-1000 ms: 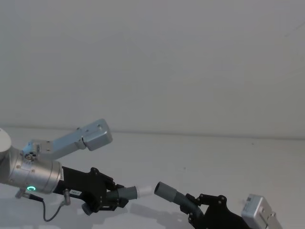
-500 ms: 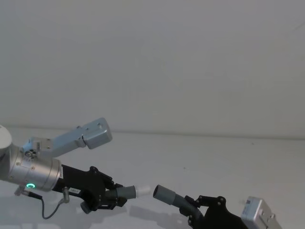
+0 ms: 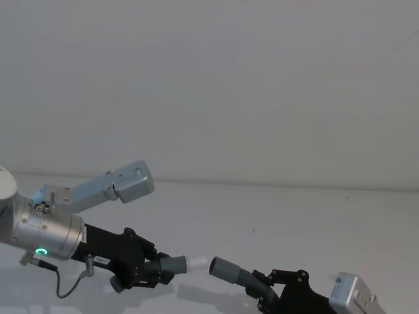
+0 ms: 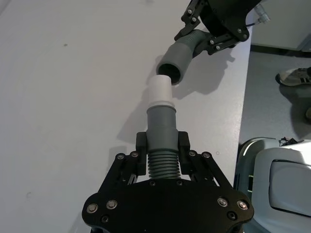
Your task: Use both hands to pick up one end of the pipe from the table, align the ends, and insert them.
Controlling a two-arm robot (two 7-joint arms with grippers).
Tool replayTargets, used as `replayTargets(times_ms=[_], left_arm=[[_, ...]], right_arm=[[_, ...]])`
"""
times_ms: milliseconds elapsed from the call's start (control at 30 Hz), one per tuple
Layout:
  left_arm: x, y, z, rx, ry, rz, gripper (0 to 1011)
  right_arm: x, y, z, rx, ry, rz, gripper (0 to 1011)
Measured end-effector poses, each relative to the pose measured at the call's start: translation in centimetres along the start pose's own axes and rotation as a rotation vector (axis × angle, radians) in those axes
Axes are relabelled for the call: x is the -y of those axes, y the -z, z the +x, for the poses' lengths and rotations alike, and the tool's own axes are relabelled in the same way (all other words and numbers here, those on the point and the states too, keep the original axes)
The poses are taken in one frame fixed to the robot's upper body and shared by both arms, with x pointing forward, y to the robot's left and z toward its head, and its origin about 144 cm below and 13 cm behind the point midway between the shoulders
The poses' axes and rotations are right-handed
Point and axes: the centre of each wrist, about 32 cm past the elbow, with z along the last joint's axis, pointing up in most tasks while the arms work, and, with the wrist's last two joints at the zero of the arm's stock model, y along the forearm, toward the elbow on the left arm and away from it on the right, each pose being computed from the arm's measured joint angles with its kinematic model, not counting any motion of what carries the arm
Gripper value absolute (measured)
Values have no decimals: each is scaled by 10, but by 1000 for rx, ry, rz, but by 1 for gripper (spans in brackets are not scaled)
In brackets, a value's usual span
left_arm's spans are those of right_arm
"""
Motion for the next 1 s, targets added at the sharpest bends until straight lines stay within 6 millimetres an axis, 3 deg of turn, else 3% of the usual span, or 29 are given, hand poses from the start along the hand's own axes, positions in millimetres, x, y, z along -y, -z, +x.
replayTargets(times_ms=[1000], left_arm=[[4, -3, 12, 12, 46, 12, 336]], right_arm=[[-2, 3, 4, 60, -15, 32, 229]])
